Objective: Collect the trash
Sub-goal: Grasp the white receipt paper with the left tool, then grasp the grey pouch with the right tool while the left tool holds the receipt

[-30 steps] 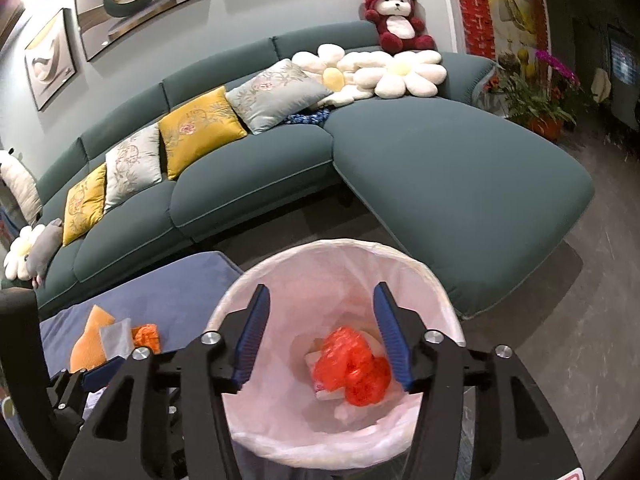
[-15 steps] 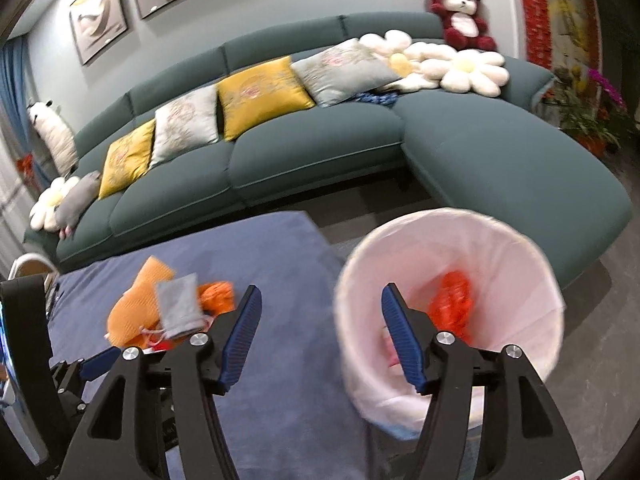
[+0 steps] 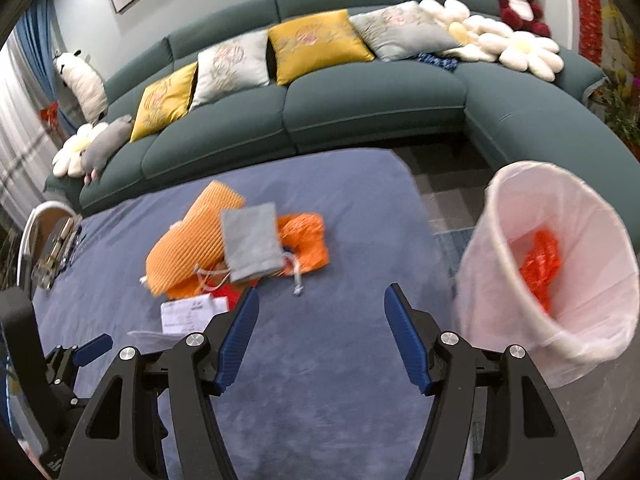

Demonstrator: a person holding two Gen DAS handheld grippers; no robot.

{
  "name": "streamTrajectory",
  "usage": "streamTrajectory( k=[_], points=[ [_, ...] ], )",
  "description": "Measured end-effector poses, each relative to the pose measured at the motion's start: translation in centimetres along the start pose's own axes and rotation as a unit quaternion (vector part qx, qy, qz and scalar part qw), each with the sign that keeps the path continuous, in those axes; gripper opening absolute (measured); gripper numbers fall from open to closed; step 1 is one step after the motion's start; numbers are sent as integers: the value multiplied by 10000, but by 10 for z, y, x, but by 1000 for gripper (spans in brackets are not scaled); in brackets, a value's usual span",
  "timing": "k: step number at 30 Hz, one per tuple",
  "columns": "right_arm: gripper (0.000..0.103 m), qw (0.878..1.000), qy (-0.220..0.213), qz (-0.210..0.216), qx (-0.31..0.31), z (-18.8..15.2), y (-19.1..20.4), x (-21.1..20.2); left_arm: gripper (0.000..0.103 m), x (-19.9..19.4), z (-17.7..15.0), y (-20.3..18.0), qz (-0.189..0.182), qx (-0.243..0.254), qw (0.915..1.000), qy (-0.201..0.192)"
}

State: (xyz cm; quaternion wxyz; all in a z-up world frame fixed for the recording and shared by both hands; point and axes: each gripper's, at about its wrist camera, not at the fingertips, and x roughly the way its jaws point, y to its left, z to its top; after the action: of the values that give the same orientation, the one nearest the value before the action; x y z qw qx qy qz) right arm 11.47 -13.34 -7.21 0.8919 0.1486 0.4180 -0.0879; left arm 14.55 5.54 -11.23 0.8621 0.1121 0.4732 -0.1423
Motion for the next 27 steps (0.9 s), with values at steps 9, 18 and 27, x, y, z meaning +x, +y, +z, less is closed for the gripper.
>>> streamTrajectory(
  k=[9, 18, 27],
  points=[
    [63, 9988, 474, 16, -98, -11, 37, 45, 92, 36, -9, 40, -830, 603, 9945, -217],
    [63, 9974, 686, -92, -182, -9, 51, 76, 66, 60, 4, 36, -1665, 1174, 9788, -197],
    [63, 9968, 763, -131, -205, -9, 49, 85, 8, 52, 3, 28, -2224, 841, 9713, -49]
  ],
)
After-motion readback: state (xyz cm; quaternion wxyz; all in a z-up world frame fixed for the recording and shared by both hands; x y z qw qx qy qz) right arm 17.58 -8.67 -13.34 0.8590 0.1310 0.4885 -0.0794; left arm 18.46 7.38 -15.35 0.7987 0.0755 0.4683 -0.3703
